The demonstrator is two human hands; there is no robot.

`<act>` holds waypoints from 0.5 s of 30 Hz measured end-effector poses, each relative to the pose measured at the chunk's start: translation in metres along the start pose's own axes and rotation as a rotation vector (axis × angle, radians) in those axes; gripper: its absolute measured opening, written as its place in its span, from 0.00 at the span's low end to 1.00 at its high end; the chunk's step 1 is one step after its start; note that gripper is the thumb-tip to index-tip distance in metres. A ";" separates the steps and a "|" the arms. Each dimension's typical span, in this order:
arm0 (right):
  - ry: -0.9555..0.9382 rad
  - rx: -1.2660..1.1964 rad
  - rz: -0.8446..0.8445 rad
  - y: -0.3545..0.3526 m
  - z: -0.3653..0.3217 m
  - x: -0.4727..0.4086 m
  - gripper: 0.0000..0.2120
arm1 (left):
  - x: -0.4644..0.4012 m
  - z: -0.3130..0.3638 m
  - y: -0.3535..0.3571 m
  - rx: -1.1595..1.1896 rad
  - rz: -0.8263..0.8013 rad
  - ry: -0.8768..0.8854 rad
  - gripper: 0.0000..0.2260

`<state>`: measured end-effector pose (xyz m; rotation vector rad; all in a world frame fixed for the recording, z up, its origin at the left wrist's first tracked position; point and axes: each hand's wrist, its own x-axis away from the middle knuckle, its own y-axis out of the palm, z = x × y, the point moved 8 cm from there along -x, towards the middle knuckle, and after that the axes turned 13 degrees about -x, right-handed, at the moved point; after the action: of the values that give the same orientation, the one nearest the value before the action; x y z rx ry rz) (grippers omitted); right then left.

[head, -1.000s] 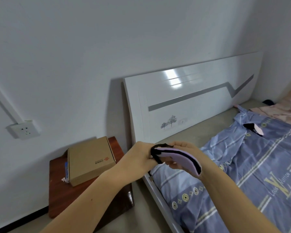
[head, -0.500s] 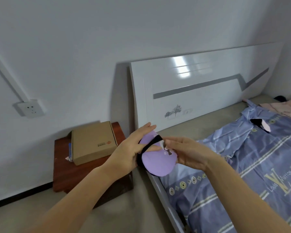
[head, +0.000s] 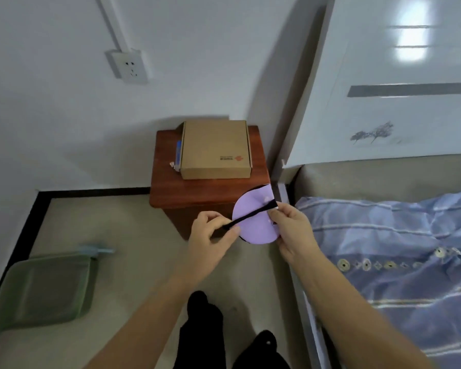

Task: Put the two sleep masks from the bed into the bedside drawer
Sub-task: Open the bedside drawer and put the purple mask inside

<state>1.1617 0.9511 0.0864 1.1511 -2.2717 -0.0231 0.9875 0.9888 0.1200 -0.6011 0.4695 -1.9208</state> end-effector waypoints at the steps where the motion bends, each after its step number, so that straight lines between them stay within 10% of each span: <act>1: -0.004 -0.038 0.045 0.006 0.007 -0.003 0.11 | -0.003 -0.011 0.000 0.074 -0.003 -0.078 0.06; 8: -0.037 -0.030 0.028 0.069 0.052 -0.022 0.10 | -0.045 -0.084 0.010 0.734 -0.072 -0.590 0.09; 15: 0.084 0.179 -0.034 0.089 0.067 -0.058 0.09 | -0.103 -0.108 -0.006 0.445 -0.158 -0.433 0.12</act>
<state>1.0889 1.0340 0.0261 1.2579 -2.2147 0.2154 0.9544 1.0916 0.0163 -0.7435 -0.2822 -1.8868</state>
